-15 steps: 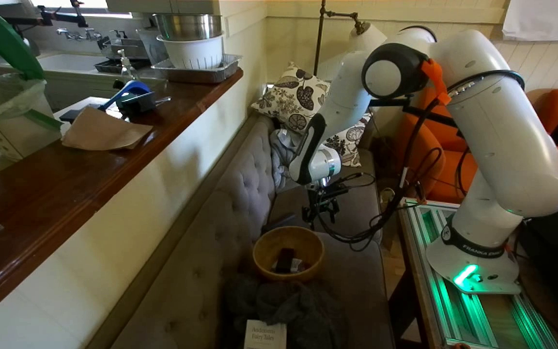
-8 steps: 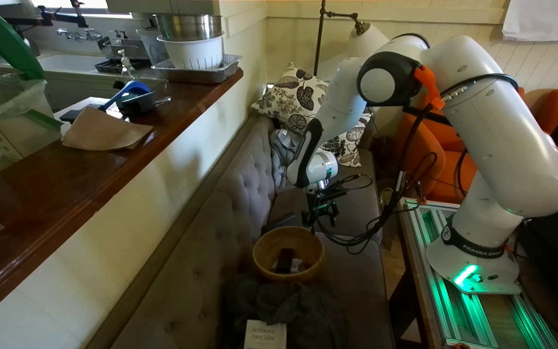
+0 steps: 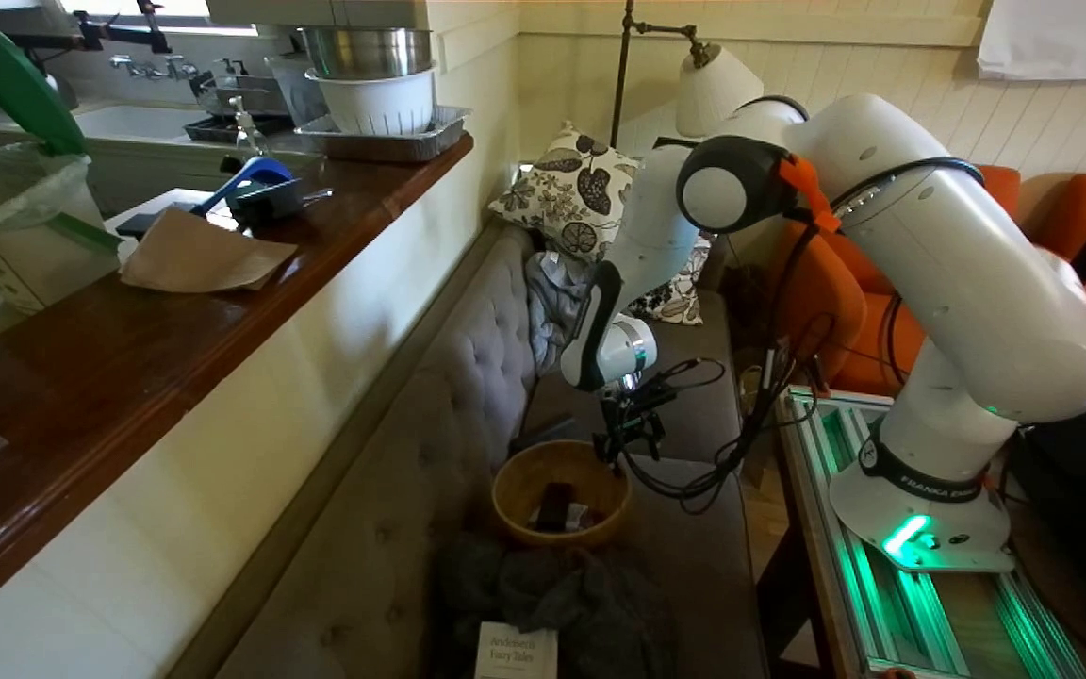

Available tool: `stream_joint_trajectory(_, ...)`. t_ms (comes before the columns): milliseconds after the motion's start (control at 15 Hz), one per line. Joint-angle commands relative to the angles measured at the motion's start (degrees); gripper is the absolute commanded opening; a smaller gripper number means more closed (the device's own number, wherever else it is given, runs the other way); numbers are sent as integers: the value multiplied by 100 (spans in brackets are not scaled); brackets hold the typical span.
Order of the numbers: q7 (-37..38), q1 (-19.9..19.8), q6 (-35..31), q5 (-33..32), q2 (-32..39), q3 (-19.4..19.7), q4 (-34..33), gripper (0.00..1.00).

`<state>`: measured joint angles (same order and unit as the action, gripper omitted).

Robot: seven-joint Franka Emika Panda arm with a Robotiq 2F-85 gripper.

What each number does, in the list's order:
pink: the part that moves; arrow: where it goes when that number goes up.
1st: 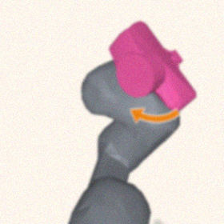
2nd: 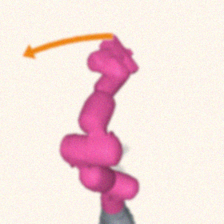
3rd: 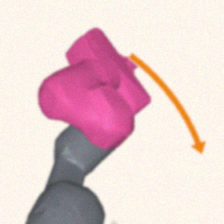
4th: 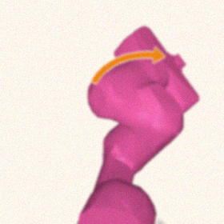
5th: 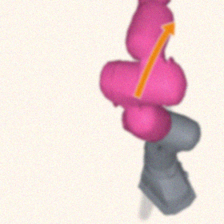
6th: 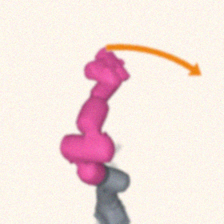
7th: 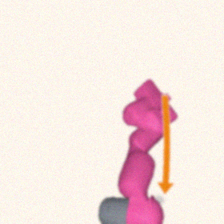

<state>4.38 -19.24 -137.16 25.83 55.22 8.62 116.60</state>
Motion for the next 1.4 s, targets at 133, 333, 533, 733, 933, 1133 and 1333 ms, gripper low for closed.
stream_joint_trajectory(133, -78, -205, -151, 25, 522, -335, -455, 73)
stream_joint_trajectory(333, -90, -195, -206, -8, 629, -395, -551, 61)
stream_joint_trajectory(533, -92, -178, -330, -9, 615, -421, -526, 38)
stream_joint_trajectory(733, -143, -202, -580, 29, 499, -473, -393, 17)
stream_joint_trajectory(933, -285, -281, -1023, 114, 291, -581, -141, 1)
stream_joint_trajectory(1133, -430, -382, -1350, 127, 103, -688, 122, 5)
stream_joint_trajectory(1333, -747, -798, -1555, 280, -295, -968, 534, 5)
